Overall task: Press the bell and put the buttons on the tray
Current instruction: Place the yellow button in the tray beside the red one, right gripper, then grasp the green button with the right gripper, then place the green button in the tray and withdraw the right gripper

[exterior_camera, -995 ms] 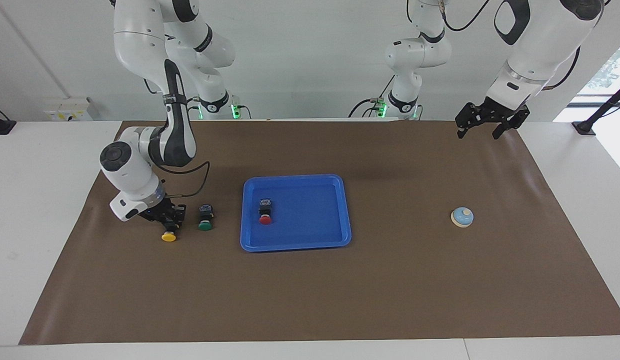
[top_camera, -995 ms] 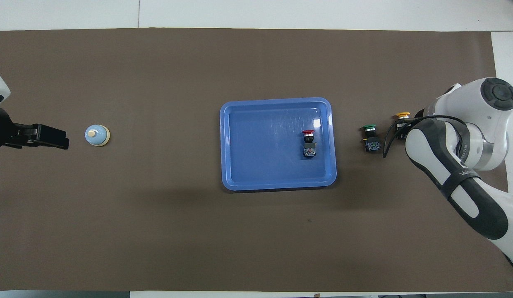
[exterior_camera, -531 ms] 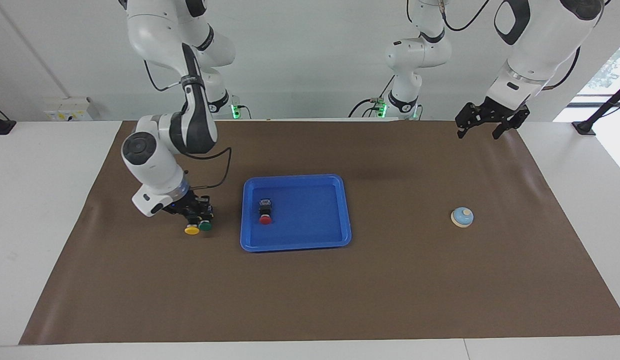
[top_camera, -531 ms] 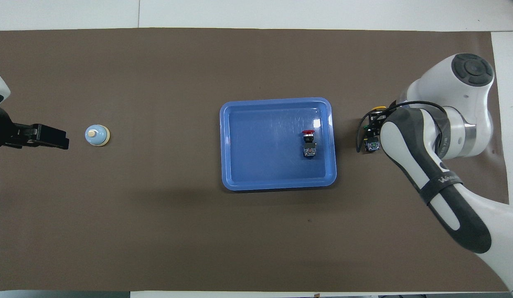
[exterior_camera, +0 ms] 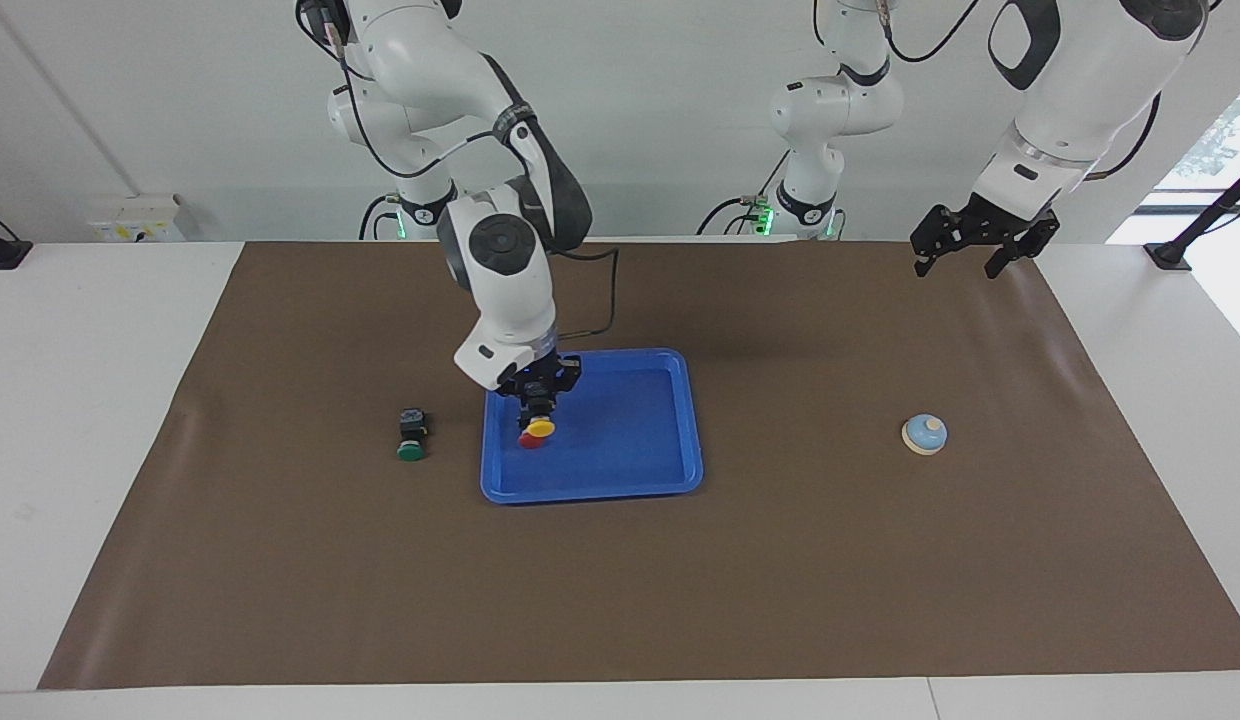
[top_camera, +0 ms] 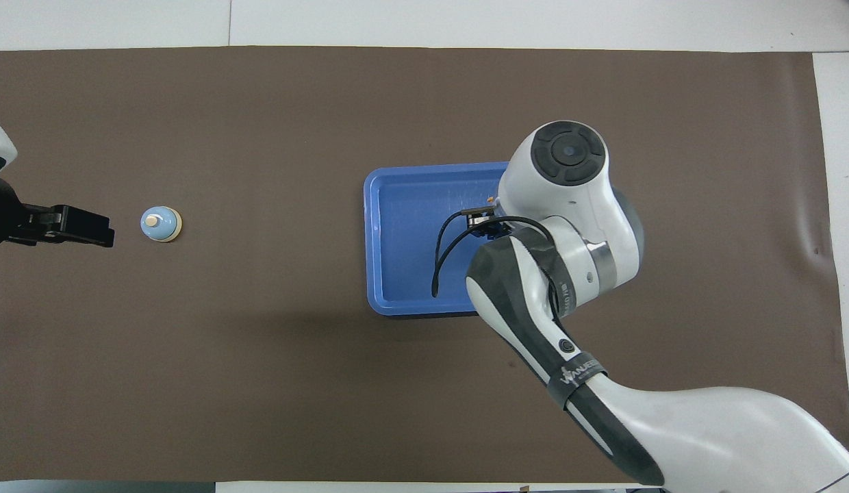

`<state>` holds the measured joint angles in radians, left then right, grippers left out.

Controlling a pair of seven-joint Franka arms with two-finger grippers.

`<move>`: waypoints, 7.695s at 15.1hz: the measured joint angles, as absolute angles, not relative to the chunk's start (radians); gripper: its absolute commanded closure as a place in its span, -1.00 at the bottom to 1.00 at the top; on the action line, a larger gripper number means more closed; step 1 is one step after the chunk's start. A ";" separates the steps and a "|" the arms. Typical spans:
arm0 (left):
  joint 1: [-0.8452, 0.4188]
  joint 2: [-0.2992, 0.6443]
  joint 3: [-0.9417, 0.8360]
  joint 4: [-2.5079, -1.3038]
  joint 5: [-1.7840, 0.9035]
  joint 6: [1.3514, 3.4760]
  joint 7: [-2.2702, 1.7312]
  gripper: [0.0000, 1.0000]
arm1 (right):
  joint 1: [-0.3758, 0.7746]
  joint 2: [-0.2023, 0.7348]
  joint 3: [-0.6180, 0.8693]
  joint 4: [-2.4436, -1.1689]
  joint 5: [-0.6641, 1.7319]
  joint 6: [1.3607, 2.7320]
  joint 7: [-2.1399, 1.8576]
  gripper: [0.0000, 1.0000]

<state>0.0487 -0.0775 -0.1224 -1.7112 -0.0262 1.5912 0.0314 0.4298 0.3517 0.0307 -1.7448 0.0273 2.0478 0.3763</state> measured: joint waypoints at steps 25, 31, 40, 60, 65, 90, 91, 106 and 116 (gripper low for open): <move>0.049 -0.078 -0.122 -1.711 -0.026 1.591 0.031 -1.00 | 0.316 0.335 0.005 -1.678 0.028 1.938 0.262 -1.00; 0.049 -0.078 -0.122 -1.711 -0.026 1.591 0.031 -1.00 | 0.085 0.295 0.001 -1.722 0.028 1.934 0.042 -1.00; 0.049 -0.078 -0.122 -1.711 -0.026 1.591 0.031 -1.00 | 0.083 0.280 0.004 -1.996 0.028 2.228 0.047 -0.94; 0.049 -0.078 -0.122 -1.711 -0.026 1.591 0.031 -1.00 | 0.187 0.237 0.036 -2.006 0.031 2.235 0.209 1.00; 0.049 -0.078 -0.122 -1.711 -0.026 1.591 0.031 -1.00 | 0.375 0.268 0.042 -1.806 0.054 2.121 0.427 1.00; 0.049 -0.078 -0.122 -1.711 -0.026 1.591 0.031 -1.00 | 0.565 0.522 0.043 -1.659 0.092 2.207 0.572 -1.00; 0.049 -0.078 -0.122 -1.711 -0.026 1.591 0.031 -1.00 | 0.568 0.522 0.043 -1.660 0.094 2.207 0.572 -1.00; 0.049 -0.078 -0.122 -1.711 -0.026 1.591 0.031 -1.00 | 0.358 0.319 0.009 -1.548 0.089 1.872 0.359 -1.00; 0.049 -0.078 -0.122 -1.711 -0.026 1.591 0.031 -1.00 | 0.131 0.167 0.006 -1.687 0.084 1.821 0.023 -1.00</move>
<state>0.0487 -0.0775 -0.1223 -1.7112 -0.0262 1.5908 0.0309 0.1311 0.1667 0.0063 -1.6865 0.0836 1.8215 0.0234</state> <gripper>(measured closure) 0.000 0.000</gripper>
